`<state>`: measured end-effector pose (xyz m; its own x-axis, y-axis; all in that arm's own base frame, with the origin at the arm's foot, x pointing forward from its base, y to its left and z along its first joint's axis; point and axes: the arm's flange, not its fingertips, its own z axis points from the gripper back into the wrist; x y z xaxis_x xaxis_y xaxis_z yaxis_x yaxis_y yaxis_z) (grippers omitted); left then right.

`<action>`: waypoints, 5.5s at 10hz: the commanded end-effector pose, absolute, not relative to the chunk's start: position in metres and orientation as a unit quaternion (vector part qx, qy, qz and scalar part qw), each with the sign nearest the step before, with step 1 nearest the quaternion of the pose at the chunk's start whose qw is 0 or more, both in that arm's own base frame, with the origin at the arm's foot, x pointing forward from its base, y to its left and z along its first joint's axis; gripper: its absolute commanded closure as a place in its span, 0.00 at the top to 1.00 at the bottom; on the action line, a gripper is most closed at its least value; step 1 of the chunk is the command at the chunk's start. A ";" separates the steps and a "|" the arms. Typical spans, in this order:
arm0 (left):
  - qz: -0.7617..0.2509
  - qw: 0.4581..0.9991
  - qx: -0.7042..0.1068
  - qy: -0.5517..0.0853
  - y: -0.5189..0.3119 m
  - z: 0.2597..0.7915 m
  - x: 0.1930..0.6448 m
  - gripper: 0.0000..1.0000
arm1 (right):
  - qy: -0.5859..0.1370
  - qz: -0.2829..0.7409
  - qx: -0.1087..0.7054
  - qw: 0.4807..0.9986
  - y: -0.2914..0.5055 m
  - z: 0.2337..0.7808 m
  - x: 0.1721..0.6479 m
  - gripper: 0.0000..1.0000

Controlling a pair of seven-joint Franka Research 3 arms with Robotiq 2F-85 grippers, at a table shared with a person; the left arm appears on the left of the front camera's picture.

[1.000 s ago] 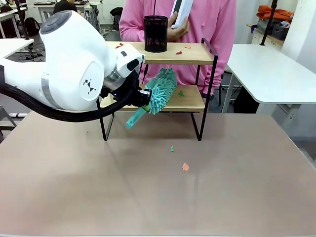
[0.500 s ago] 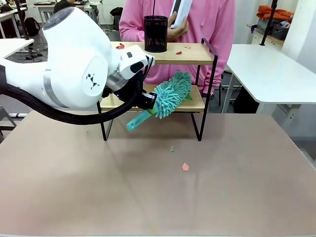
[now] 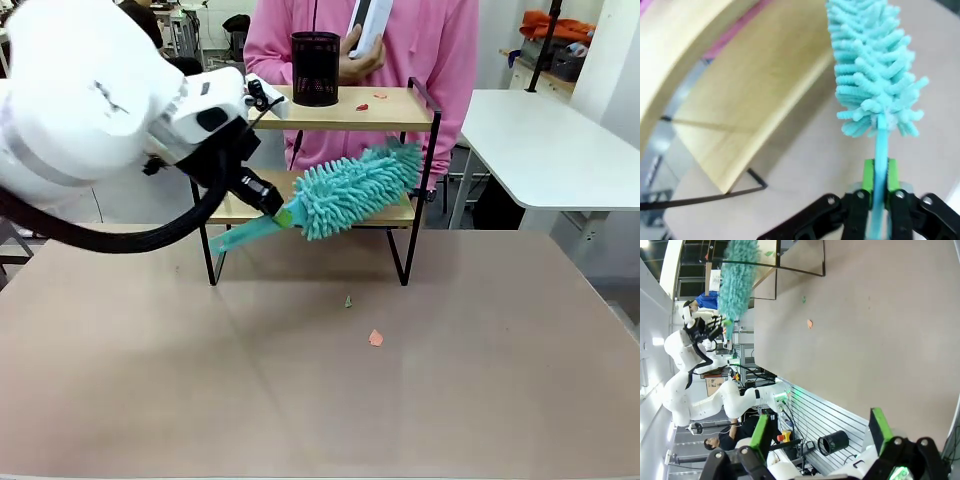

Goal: Clean the shelf.
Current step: Clean the specific tier of the Shelf with the Duster once objects are removed, then clean the remaining tier of the Shelf with the Duster once objects are removed.

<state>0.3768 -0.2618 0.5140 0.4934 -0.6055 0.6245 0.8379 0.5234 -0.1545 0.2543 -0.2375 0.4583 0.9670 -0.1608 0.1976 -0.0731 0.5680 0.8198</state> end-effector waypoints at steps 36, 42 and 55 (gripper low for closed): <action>-0.019 0.881 -0.254 -0.400 0.157 0.567 0.255 0.05 | -0.130 -0.013 0.463 0.877 -0.240 0.460 0.253 1.00; -0.019 0.881 -0.254 -0.400 0.157 0.567 0.255 0.05 | -0.130 -0.013 0.463 0.877 -0.240 0.460 0.253 1.00; -0.102 0.900 -0.245 -0.345 -0.029 0.669 0.367 0.12 | -0.130 -0.013 0.463 0.877 -0.240 0.460 0.253 1.00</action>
<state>0.3600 -0.0406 0.6622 0.7372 -0.0671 0.6724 0.3894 0.8554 -0.3416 0.2542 -0.2374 0.4588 0.9671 -0.1603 0.1976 -0.0728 0.5697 0.8186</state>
